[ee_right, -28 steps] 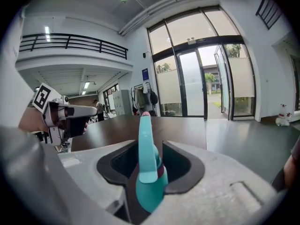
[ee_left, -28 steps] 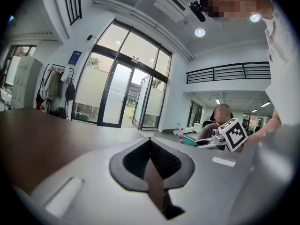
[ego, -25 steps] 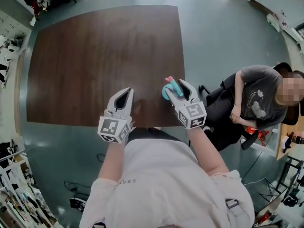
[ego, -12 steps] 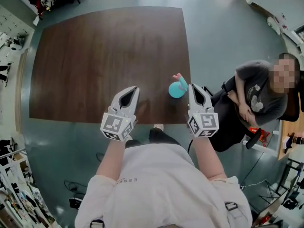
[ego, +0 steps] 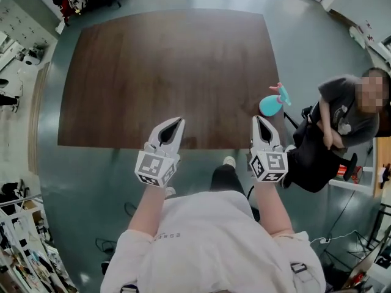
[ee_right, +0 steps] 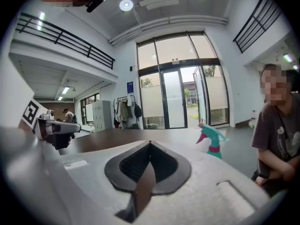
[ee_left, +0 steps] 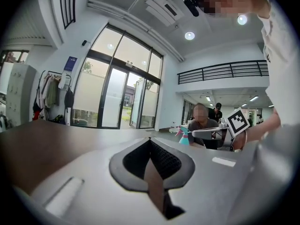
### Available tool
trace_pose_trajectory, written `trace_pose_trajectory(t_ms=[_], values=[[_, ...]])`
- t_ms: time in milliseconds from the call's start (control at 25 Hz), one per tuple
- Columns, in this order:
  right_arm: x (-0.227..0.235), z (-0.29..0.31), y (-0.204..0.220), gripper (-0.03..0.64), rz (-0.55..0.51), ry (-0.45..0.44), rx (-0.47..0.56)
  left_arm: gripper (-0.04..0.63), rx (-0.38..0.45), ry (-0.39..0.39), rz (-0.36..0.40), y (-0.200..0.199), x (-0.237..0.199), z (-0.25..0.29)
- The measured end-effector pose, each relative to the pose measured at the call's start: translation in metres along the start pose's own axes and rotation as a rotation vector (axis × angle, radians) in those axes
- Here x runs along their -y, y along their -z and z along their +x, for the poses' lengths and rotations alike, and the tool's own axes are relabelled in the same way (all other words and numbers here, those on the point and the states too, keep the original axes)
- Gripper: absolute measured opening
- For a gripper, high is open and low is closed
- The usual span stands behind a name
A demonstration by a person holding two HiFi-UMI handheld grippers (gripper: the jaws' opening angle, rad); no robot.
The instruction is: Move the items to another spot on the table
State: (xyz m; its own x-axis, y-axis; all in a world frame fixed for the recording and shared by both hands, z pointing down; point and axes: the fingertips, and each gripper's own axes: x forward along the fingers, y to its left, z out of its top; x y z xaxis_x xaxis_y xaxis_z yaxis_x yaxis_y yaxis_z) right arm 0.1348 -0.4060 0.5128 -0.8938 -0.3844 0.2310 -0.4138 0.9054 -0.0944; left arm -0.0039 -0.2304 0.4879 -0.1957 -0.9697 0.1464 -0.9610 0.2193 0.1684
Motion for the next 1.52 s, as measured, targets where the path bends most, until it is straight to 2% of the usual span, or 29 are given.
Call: trace_pose_trajectory(t_ms=[200, 360, 480, 600, 960, 1200, 1520], values=[[-0.107, -0.004, 0.006, -0.009, 0.015, -0.05, 0.026, 0.015, 0.05, -0.05, -0.018, -0.011, -0.063, -0.084], [-0.19, -0.01, -0.003, -0.009, -0.003, -0.072, 0.047, 0.015, 0.065, -0.045, -0.003, -0.022, -0.096, -0.148], [-0.238, -0.012, -0.009, -0.009, -0.015, -0.094, 0.044, 0.015, 0.063, -0.06, 0.007, -0.027, -0.119, -0.187], [-0.27, -0.015, -0.01, -0.009, -0.034, -0.111, 0.04, 0.015, 0.059, -0.062, -0.016, -0.024, -0.134, -0.212], [-0.31, -0.028, -0.004, -0.009, -0.046, -0.155, 0.023, 0.015, 0.073, -0.062, -0.027, -0.022, -0.141, -0.246], [-0.317, -0.041, -0.003, -0.009, -0.084, -0.173, 0.038, 0.015, 0.1, -0.047, 0.019, -0.03, -0.127, -0.257], [-0.321, -0.062, -0.005, -0.009, -0.109, -0.159, 0.061, 0.015, 0.117, -0.051, 0.032, -0.032, -0.115, -0.267]])
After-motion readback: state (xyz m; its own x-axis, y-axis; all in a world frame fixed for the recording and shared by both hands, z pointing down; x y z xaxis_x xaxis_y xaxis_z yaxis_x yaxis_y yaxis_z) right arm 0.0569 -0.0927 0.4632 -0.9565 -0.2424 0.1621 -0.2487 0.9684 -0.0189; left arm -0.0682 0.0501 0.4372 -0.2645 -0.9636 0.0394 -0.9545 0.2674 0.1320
